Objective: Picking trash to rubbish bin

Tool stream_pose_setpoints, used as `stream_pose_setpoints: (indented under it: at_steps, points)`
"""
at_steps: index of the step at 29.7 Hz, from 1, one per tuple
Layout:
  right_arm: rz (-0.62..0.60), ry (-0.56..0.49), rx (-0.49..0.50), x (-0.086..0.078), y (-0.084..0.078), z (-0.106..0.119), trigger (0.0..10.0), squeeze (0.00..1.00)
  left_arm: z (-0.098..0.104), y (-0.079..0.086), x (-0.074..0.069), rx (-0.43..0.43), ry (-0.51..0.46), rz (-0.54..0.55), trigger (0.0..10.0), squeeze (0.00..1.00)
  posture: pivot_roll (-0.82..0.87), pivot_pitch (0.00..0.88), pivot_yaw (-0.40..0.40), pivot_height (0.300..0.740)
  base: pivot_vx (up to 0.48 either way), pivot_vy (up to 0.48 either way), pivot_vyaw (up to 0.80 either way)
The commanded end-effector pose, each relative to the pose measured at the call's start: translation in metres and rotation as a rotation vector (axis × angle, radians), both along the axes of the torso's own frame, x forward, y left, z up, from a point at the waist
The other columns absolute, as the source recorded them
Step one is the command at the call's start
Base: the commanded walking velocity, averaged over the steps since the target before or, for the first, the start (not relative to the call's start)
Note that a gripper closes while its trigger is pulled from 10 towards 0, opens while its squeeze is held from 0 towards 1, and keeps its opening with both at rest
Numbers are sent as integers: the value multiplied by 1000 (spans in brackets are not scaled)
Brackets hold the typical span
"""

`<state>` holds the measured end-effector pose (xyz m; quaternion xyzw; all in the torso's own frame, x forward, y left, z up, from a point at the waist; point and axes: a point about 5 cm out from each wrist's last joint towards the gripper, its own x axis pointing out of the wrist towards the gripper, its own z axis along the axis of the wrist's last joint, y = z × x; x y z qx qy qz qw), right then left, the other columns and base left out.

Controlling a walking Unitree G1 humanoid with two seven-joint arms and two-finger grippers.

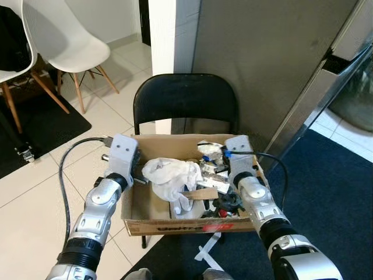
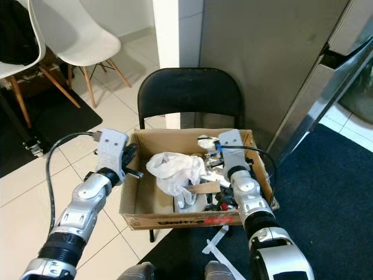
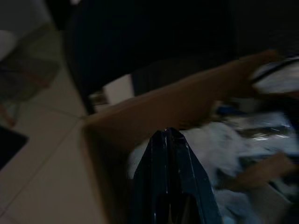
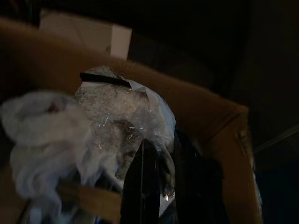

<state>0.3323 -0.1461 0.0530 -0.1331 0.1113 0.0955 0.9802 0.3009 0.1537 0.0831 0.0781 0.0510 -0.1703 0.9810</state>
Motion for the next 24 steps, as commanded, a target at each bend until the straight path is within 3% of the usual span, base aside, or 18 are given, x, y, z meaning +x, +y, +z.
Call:
stream_pose_setpoints:
  at_steps: [1, 4, 10, 11, 16, 17, 24]
  points:
    - [0, 26, -33, 0, -2, -3, 10000, 0, -3, 0, -4, 1, 15, -33, 10000, 0, 50, 20, -24, 740, 0, 0, 0]
    - [-13, 32, -37, 1, -5, -3, 10000, 0, -3, -4, -11, -8, 18, -103, 10000, 0, 49, 16, -26, 740, 0, 0, 0]
    - [-13, 35, -31, 1, -6, -3, 10000, 0, -2, -6, -14, -45, 19, -131, 10000, 0, 48, 11, -31, 740, 0, 0, 0]
    - [-9, 39, -13, 1, -6, -3, 10000, 1000, -2, -6, -14, -46, 17, -132, 10000, 0, 48, 11, -31, 740, 0, 0, 0]
    - [-6, 37, -1, 1, -5, -3, 10000, 1000, -2, -6, -13, -42, 13, -131, 10000, 0, 48, 10, -32, 740, 0, 0, 0]
    - [-27, 17, 8, 3, -6, 0, 10000, 35, -1, -6, -13, -42, 6, -124, 10000, 0, 48, 11, -32, 740, 0, 0, 0]
    - [-115, -63, 96, 7, -13, 12, 10000, 0, 3, 7, -6, -57, -17, 32, 10000, 0, 48, 19, -25, 740, 0, 0, 0]
